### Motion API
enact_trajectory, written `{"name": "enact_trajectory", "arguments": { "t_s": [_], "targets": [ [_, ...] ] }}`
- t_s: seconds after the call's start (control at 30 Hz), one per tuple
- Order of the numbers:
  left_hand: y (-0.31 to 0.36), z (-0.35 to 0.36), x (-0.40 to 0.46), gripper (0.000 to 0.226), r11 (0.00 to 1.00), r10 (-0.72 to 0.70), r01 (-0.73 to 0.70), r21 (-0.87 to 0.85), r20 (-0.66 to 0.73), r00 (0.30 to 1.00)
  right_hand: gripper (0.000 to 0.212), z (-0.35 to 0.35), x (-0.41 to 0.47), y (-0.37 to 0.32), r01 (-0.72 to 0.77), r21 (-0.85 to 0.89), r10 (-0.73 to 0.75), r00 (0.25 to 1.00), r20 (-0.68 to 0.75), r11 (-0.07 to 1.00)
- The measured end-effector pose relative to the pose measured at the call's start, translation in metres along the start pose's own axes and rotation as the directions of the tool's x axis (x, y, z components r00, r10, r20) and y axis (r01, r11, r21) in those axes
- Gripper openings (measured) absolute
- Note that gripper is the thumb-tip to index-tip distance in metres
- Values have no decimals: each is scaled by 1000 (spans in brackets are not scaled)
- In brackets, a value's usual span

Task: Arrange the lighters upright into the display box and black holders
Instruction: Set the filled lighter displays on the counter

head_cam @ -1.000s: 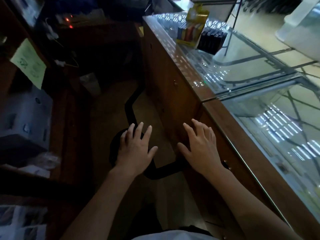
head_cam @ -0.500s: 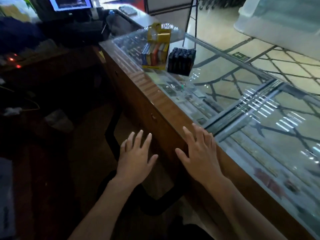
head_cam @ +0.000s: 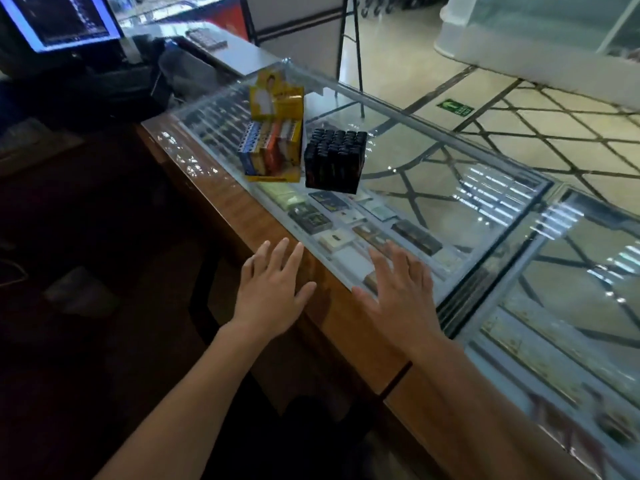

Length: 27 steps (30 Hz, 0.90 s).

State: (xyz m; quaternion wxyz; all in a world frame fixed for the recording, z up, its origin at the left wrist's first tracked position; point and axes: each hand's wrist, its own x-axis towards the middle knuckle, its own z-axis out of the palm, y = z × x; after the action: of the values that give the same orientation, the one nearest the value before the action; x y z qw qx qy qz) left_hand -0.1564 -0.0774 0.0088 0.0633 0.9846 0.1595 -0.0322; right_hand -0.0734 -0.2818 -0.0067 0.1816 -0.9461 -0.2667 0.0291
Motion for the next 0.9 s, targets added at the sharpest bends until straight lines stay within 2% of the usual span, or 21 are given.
{"name": "enact_trajectory", "arguments": {
  "t_s": [0.13,0.3,0.4,0.57,0.7,0.9],
  "targets": [
    [-20,1,80,69,999,15,-13,-33,42,999,68,12,64,3,-80,-31,79,997,-23,996],
    [-43,7,173,70,995,78,-65,-81,173,982,65,30,134,7,-213,-42,213,977,-22,976],
    [-49,10,208,70,991,116,-101,-92,165,979,67,37,164,10,-280,-76,280,960,-14,957],
    [-54,16,232,65,988,58,-41,-147,114,992,69,44,199,12,-366,-70,364,931,-39,928],
    [-56,19,239,63,983,47,-31,-179,86,995,73,49,217,16,-361,-104,359,933,-39,927],
    [-55,25,246,61,981,36,-26,-190,50,998,62,54,236,15,-367,-141,364,930,-42,920]
  ]
}}
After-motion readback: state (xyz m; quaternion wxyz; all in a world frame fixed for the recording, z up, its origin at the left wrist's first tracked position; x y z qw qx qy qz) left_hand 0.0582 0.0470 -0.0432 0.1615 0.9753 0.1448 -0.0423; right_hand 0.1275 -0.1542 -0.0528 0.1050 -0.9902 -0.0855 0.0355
